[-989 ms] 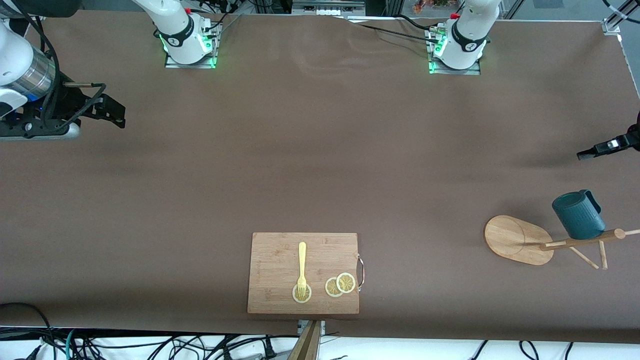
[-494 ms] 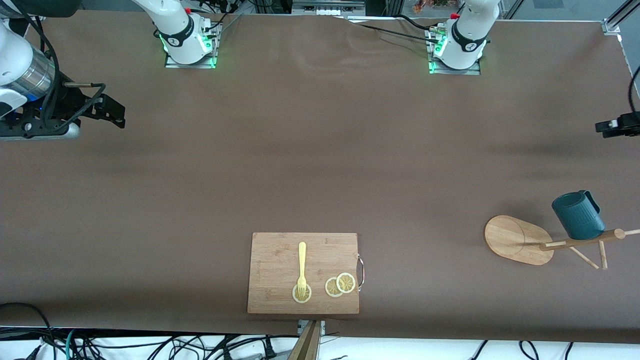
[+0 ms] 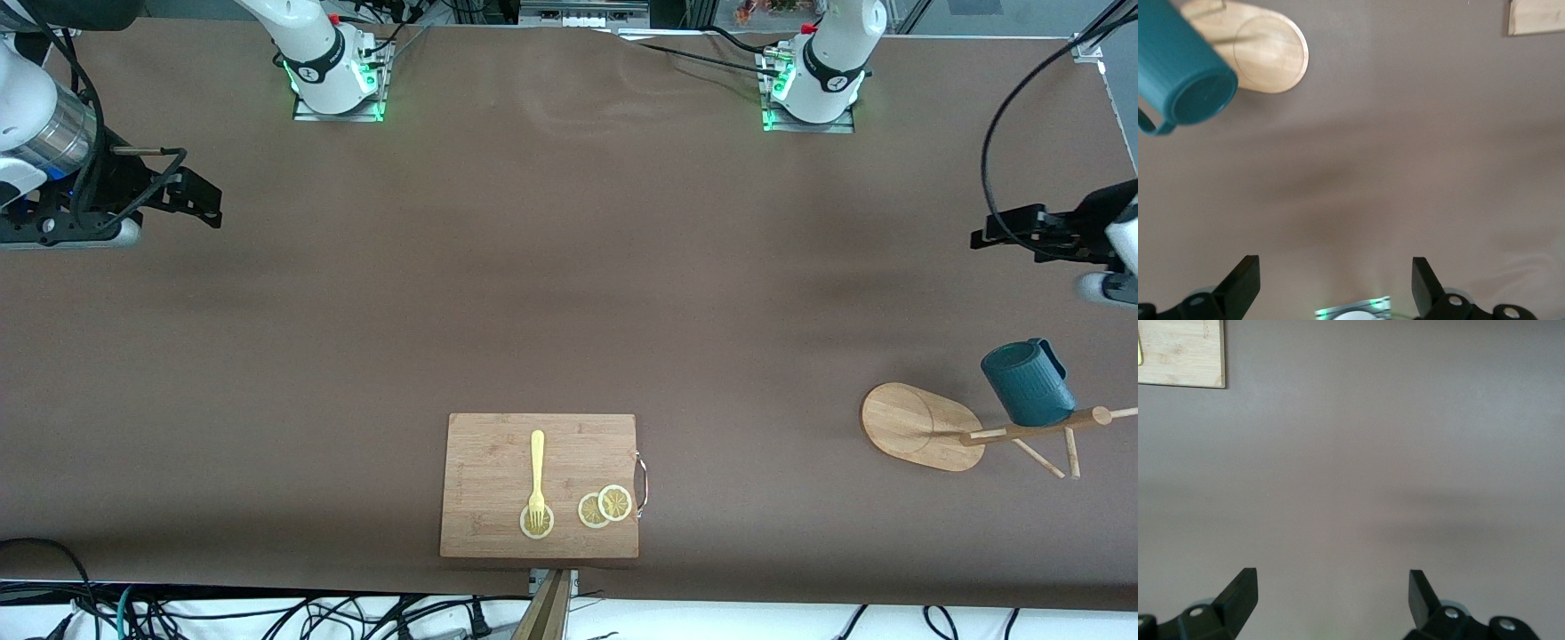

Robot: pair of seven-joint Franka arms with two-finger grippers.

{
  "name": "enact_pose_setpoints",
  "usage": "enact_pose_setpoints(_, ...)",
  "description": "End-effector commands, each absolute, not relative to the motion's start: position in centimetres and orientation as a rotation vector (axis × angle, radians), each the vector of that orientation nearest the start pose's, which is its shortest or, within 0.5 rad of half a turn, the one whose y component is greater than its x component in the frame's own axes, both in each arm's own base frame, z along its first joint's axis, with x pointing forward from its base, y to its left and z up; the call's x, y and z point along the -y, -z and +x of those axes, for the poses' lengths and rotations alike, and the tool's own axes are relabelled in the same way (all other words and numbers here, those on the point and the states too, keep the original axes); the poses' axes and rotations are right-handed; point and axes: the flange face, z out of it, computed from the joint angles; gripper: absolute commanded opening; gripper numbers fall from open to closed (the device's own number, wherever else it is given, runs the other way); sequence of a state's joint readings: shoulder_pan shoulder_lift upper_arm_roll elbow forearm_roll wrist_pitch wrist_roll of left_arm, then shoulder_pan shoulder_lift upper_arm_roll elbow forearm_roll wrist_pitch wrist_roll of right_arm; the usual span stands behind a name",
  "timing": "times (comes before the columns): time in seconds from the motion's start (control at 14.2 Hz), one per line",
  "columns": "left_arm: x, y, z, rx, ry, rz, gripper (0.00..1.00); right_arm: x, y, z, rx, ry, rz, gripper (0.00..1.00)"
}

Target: Pass cup and hang on rack

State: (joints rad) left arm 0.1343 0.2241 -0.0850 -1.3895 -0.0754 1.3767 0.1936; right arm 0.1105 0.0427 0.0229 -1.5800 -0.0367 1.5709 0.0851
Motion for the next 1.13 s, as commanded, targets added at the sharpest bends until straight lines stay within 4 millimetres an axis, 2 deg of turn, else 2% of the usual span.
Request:
enact_pose_setpoints(0.0,-0.9,-58.8,59.9,-0.28,-0.253,-3.167,1.0,-6.9,-60.3,56.1,0.083,-0.06,-3.163,1.0)
enact_pose_setpoints(0.07,-0.8,-60.5,59.8,-0.251,-0.169,-3.167,1.0,-7.0,-60.3,56.1,0.083,-0.06,-3.162,1.0)
enact_pose_setpoints(0.21,2.1,-62.1,59.3,-0.153,-0.116,-3.165,1.0,-7.0,-60.3,56.1,0.083,-0.06,-3.161,1.0)
enact_pose_setpoints(0.42,2.8,-63.5,58.3,0.033,-0.104,-3.164,1.0,-7.0,-60.3,56.1,0.083,-0.06,-3.161,1.0)
enact_pose_setpoints(0.49,3.0,-63.5,58.2,0.076,-0.105,-3.164,1.0,-7.0,-60.1,56.1,0.083,-0.065,-3.162,1.0)
enact_pose_setpoints(1.06,2.8,-62.3,58.9,0.082,-0.143,-3.159,1.0,-7.0,-60.1,56.1,0.083,-0.065,-3.162,1.0)
